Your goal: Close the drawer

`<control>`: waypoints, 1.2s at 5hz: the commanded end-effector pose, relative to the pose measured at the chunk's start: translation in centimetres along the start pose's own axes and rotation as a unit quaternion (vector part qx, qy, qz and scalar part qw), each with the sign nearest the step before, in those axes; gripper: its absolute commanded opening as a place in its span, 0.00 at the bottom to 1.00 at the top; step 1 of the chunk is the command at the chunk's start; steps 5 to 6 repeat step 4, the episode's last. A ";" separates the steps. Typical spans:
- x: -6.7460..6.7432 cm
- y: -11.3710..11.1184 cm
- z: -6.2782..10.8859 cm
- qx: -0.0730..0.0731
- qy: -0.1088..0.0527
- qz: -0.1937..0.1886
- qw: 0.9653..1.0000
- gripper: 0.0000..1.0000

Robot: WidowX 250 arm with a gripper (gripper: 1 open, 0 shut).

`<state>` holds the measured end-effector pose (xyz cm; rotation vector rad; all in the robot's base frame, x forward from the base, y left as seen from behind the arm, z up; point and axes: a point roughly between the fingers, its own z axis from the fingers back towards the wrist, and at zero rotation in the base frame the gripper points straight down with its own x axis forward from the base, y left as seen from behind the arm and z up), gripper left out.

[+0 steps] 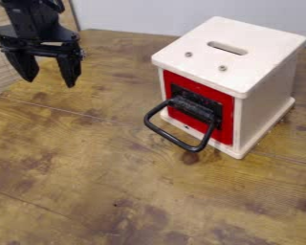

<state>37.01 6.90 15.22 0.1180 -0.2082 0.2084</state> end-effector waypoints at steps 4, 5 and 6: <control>1.1 -0.2 3.6 -0.001 -0.024 0.004 1.000 1.00; 1.1 -0.2 3.6 -0.001 -0.024 0.004 1.000 1.00; 1.1 -0.2 3.6 -0.001 -0.024 0.004 1.000 1.00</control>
